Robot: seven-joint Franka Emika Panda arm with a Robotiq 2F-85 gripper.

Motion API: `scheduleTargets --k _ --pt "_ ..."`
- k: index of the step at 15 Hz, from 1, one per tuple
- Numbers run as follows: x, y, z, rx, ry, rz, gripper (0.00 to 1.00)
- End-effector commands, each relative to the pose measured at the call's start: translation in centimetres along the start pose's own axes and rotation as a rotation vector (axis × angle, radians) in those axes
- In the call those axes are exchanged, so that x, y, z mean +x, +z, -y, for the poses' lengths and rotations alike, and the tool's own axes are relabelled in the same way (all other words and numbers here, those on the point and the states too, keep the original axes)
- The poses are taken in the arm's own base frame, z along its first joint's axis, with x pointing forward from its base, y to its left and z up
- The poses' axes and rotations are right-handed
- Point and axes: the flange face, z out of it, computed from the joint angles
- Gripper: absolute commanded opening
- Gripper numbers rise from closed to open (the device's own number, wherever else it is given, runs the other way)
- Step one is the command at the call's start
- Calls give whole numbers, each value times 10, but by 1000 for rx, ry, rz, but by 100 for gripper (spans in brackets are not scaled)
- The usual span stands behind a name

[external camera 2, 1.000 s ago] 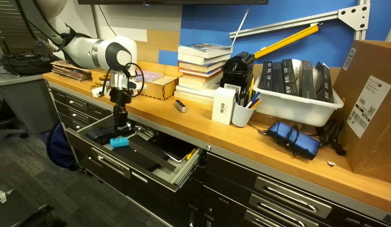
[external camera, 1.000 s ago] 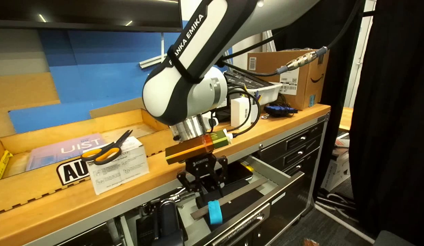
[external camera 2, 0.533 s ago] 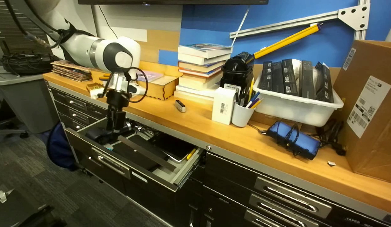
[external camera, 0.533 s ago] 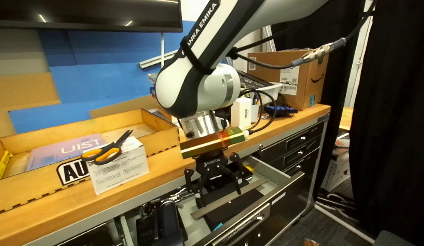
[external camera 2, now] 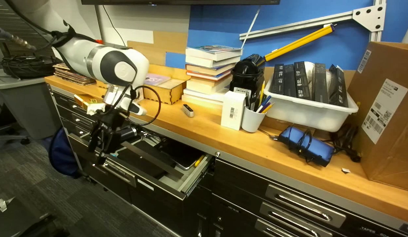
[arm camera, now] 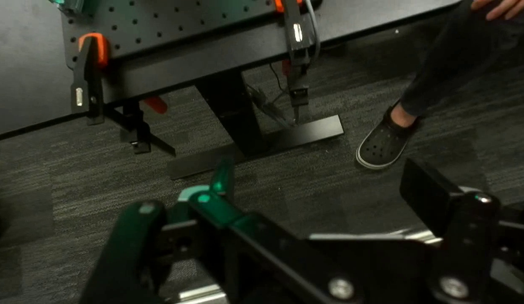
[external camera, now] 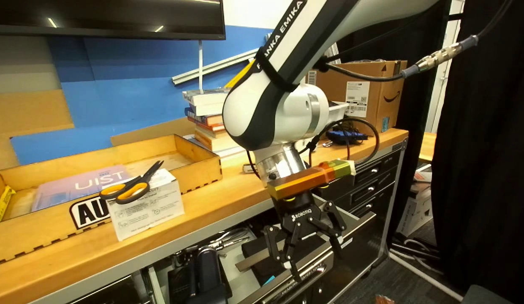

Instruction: Put the blue lego brick in the open drawer then close the drawer

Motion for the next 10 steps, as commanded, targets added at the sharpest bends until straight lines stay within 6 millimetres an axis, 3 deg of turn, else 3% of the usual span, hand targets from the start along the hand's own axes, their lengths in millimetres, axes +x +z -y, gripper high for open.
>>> scheduleTargets --k 1,6,10 --pt "1 24 16 -29 -28 58 100" --pt "6 44 35 -104 33 12 100" --pt "17 31 56 -84 72 -103 100"
